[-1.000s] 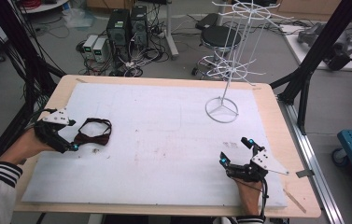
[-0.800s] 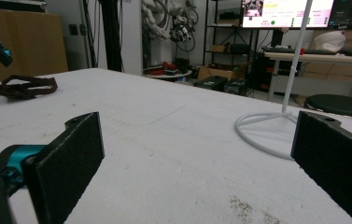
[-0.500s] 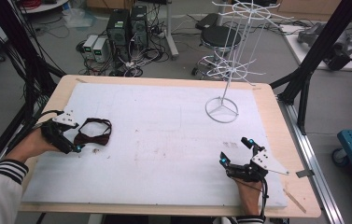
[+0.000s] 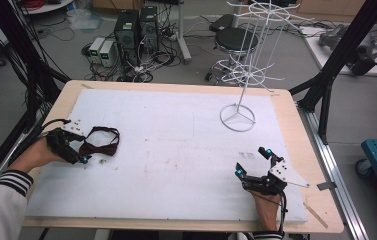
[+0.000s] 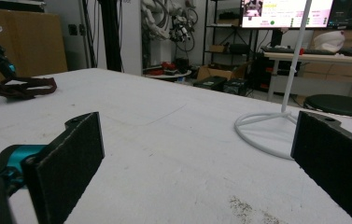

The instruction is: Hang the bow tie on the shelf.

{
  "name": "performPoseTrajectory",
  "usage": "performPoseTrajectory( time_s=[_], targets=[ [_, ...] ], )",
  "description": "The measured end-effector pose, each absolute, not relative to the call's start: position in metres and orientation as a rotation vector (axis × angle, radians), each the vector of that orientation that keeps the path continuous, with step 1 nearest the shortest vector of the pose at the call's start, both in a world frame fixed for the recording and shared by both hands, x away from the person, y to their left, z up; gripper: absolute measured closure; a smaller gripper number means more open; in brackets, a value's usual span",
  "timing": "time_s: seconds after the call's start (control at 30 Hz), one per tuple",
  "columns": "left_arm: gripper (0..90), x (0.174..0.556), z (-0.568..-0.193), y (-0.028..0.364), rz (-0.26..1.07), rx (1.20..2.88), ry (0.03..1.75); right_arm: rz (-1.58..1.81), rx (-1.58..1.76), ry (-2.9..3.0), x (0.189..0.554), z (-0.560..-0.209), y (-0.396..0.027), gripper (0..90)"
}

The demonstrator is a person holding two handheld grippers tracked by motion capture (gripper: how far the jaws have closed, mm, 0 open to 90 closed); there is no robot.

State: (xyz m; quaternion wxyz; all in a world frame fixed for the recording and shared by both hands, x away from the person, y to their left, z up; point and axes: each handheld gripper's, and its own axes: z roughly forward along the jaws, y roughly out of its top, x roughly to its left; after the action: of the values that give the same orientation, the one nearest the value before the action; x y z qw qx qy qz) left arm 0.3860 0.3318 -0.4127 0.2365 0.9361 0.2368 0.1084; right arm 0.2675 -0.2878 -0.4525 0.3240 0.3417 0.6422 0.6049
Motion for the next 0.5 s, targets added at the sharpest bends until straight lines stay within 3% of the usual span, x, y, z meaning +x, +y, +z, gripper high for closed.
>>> performPoseTrajectory(
  time_s=[0.03,0.4,0.5],
  targets=[
    [23.3,0.3864,-0.4123,0.3324,0.299,2.574,0.657,1.587,0.897,1.685,0.2675,-0.4525,-0.2878,1.9],
    [35.8,0.3879,-0.4155,0.3318,0.288,2.595,0.699,1.587,0.889,1.684,0.2679,-0.4525,-0.2881,1.8],
    [48.9,0.3882,-0.4144,0.3322,0.281,2.597,0.727,1.588,0.890,1.684,0.2679,-0.4525,-0.2880,1.9]
  ],
)
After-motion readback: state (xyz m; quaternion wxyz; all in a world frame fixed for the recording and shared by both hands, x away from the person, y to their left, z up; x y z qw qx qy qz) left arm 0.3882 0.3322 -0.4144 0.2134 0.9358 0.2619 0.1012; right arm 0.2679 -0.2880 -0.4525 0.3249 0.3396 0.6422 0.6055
